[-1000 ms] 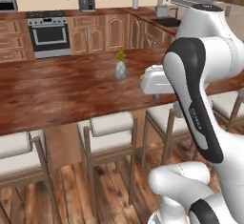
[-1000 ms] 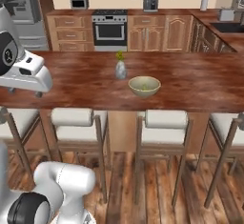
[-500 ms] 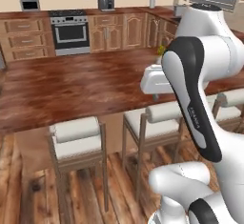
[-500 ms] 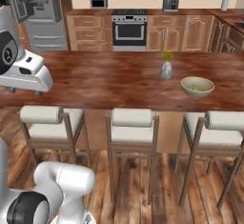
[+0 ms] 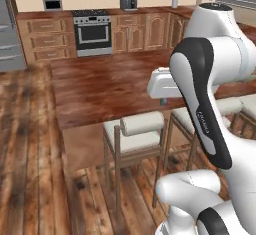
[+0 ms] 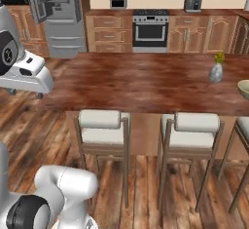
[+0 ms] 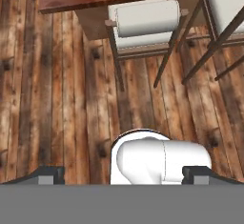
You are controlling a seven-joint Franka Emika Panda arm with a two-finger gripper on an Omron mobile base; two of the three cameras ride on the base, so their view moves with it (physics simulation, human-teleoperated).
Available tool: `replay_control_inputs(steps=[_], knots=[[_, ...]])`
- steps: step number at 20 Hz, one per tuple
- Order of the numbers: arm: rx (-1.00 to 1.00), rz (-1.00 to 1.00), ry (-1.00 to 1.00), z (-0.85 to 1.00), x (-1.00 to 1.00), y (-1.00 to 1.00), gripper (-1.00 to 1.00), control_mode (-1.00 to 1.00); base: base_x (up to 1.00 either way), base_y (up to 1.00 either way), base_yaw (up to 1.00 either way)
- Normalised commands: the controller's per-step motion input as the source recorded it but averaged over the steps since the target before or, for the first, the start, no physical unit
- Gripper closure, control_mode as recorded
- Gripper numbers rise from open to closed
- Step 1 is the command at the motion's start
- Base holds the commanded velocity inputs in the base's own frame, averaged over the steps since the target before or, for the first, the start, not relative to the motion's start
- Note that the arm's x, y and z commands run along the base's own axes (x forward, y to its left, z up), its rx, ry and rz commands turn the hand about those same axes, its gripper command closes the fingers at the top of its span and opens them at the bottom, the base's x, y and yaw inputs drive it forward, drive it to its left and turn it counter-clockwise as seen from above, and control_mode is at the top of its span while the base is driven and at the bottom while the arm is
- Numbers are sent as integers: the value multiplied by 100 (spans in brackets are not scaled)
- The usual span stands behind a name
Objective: There is a bowl on the dining counter. Grab a lemon wedge from the fridge and place it in the bowl. Then get the liquor bottle and glass cup from the cabinet and place them next to the bowl.
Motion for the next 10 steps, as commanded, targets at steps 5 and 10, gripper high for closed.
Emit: replay_control_inputs(steps=[5, 10], knots=[[0, 0, 0, 0, 0, 0, -100, 100, -3, 100, 0], [0, 0, 0, 0, 0, 0, -100, 100, 0, 100, 0]])
